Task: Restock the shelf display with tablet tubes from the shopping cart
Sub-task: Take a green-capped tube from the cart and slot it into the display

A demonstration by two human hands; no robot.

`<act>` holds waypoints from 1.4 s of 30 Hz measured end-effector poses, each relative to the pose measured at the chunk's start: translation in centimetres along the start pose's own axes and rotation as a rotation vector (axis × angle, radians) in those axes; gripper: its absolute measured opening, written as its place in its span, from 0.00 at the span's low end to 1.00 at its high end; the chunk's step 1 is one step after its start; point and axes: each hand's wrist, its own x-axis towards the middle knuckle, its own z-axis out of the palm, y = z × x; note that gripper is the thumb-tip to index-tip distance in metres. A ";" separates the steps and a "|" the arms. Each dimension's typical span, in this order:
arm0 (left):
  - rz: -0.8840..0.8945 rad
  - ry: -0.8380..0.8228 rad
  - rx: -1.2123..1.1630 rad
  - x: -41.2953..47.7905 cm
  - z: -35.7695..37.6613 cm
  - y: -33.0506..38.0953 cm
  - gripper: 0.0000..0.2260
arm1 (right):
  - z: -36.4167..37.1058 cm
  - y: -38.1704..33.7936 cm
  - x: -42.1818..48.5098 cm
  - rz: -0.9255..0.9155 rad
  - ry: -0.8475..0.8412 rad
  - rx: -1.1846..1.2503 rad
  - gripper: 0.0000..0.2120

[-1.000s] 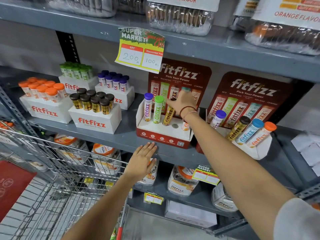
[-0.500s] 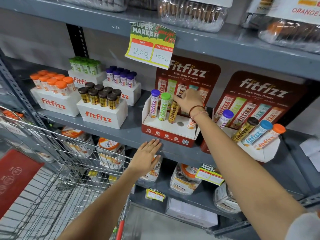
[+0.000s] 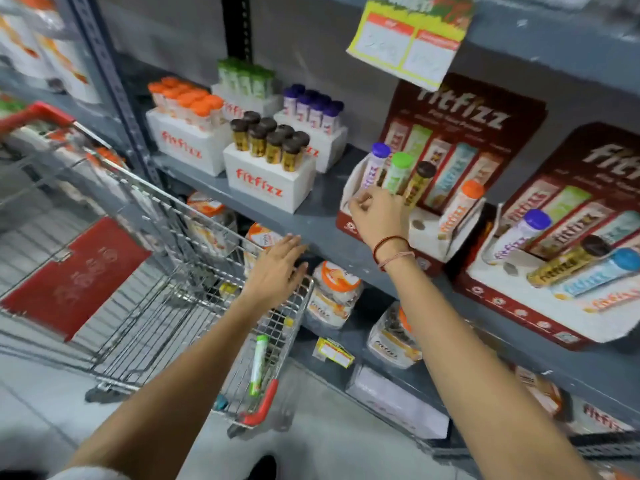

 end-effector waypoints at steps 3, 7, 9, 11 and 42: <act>-0.148 0.057 0.073 -3.6 -1.3 -2.8 0.21 | 4.2 -1.8 -2.4 -0.040 -0.147 0.025 0.11; -0.341 0.052 0.057 -9.7 -1.8 -6.3 0.24 | 10.1 -3.2 -5.6 -0.061 -0.378 0.007 0.10; -0.415 0.025 0.044 -12.8 -1.6 -7.8 0.24 | 12.9 -3.5 -7.2 -0.076 -0.484 -0.026 0.10; -0.499 0.002 0.037 -15.4 -1.3 -9.0 0.22 | 15.9 -3.5 -8.9 -0.079 -0.597 -0.068 0.09; -0.606 0.013 0.216 -21.1 1.8 -10.6 0.14 | 38.8 4.4 -16.3 0.324 -0.868 -0.295 0.13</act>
